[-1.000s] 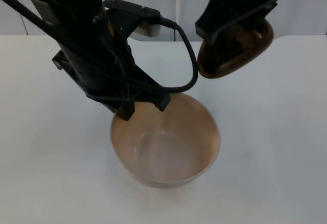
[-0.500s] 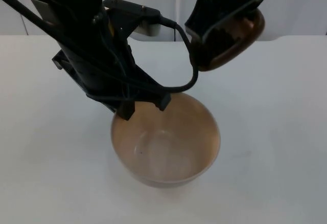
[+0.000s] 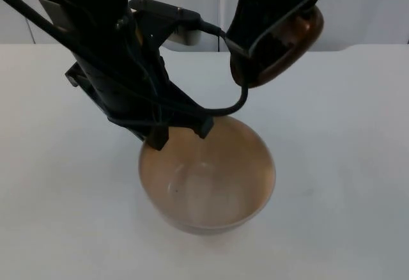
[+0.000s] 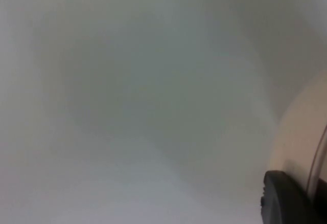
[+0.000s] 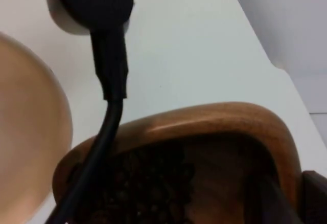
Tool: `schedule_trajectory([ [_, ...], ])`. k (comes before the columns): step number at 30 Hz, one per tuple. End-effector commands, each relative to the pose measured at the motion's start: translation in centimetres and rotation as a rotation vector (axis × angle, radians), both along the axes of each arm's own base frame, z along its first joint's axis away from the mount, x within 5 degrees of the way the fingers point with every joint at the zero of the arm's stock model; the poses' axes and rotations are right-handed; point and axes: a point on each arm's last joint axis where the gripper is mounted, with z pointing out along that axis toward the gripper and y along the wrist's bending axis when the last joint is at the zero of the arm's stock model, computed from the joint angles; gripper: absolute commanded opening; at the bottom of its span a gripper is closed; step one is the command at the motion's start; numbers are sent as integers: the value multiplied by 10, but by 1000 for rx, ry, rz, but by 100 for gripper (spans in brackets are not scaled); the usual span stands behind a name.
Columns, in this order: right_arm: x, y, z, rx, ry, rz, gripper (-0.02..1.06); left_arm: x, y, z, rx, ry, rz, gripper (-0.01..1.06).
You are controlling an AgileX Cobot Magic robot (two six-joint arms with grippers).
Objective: Pick up the bowl with the left hand and pour the coffee beans from the cup into the bowl with the right hand.
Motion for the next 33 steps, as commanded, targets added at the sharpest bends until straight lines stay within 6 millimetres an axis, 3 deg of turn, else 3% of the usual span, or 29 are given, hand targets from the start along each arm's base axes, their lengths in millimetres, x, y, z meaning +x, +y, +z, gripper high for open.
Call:
schedule_trajectory([
  [1,1,2,1,-23,-17,24,0,-2,-2,3,-12,-7,2,0],
  [11,-1,11,-8,-98,-26,78,0,-2,-1,3,-11,-5,2,0],
  [33,-3,15,-7,-216,-65,175,0,-2,-1,3,-8,-6,-3,0],
])
